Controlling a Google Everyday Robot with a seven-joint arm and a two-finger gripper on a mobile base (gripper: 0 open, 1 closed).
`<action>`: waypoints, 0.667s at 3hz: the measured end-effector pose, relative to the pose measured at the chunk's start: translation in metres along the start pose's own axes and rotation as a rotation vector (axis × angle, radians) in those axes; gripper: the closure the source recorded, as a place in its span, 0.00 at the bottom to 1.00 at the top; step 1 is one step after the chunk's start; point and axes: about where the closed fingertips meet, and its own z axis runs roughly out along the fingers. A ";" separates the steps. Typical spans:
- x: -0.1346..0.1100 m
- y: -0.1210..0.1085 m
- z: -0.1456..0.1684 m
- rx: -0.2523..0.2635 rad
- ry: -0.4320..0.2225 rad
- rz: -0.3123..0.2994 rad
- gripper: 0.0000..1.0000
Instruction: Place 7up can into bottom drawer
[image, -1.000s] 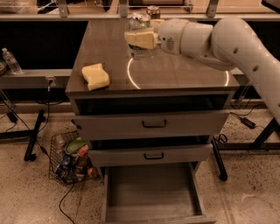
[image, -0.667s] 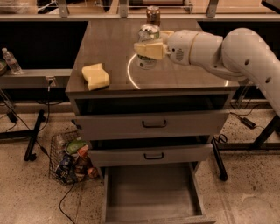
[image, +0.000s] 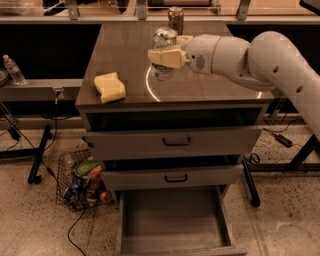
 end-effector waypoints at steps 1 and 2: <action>0.005 0.014 -0.025 -0.043 0.004 0.023 1.00; 0.010 0.054 -0.087 -0.056 0.014 0.027 1.00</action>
Offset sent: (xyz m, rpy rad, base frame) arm -0.1523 -0.1032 -0.0065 0.0197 0.0543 0.0086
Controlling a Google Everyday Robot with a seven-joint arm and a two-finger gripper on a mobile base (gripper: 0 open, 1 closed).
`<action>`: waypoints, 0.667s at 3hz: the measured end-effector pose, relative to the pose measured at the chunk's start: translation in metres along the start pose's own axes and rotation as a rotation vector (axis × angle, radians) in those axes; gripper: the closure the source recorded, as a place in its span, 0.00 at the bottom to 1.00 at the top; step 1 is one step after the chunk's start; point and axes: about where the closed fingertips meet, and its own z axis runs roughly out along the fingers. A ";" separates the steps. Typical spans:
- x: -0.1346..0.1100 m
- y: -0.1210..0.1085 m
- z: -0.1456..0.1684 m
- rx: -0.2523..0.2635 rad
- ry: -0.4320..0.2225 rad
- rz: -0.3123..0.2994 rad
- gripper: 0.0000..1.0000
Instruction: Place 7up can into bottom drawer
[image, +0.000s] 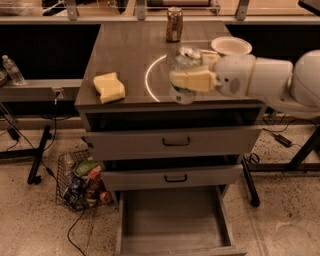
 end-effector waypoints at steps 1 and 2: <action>0.028 0.023 -0.044 -0.002 0.051 0.001 1.00; 0.069 0.041 -0.086 -0.017 0.135 -0.044 1.00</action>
Offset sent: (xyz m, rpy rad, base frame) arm -0.1279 -0.1064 -0.1078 -0.2642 0.0241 0.0468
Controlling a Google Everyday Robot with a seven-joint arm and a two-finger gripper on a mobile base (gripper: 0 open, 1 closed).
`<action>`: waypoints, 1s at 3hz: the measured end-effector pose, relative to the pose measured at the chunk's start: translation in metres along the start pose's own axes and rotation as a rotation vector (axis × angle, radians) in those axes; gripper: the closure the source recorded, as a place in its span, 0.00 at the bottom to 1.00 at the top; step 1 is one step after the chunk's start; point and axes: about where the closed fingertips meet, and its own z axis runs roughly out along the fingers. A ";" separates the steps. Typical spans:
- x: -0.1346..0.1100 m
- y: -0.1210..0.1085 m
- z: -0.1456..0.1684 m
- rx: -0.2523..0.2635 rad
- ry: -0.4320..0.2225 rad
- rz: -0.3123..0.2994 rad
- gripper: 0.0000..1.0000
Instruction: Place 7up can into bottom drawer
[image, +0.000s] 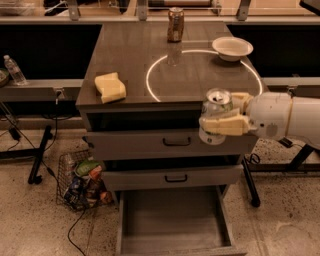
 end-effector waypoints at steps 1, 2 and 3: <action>0.070 -0.011 -0.025 0.034 0.113 0.019 1.00; 0.070 -0.011 -0.025 0.034 0.113 0.019 1.00; 0.111 -0.007 -0.014 0.019 0.110 -0.011 1.00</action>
Offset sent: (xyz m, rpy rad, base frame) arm -0.0066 -0.0305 -0.0484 -0.0703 0.0464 -0.0262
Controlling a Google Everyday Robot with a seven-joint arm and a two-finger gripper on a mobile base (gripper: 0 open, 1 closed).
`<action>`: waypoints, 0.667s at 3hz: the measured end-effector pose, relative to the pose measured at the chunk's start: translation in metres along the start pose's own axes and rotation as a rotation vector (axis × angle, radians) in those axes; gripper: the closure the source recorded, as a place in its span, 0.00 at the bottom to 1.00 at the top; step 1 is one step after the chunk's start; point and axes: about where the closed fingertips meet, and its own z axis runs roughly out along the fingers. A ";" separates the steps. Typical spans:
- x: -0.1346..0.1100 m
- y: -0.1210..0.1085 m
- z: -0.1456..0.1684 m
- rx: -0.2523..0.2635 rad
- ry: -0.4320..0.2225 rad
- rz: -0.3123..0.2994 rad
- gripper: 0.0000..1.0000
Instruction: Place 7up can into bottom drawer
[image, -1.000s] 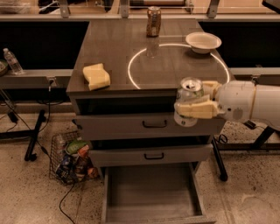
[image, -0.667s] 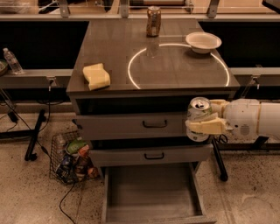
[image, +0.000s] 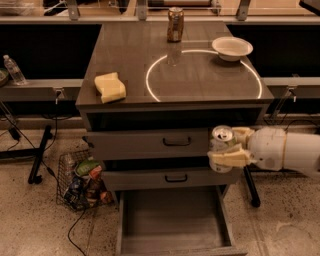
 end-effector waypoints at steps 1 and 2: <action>0.085 0.005 0.030 -0.054 0.009 -0.062 1.00; 0.175 0.009 0.062 -0.112 0.015 -0.077 1.00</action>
Offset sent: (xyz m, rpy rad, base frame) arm 0.0027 -0.0091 -0.2550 -0.0485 -0.0269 0.1708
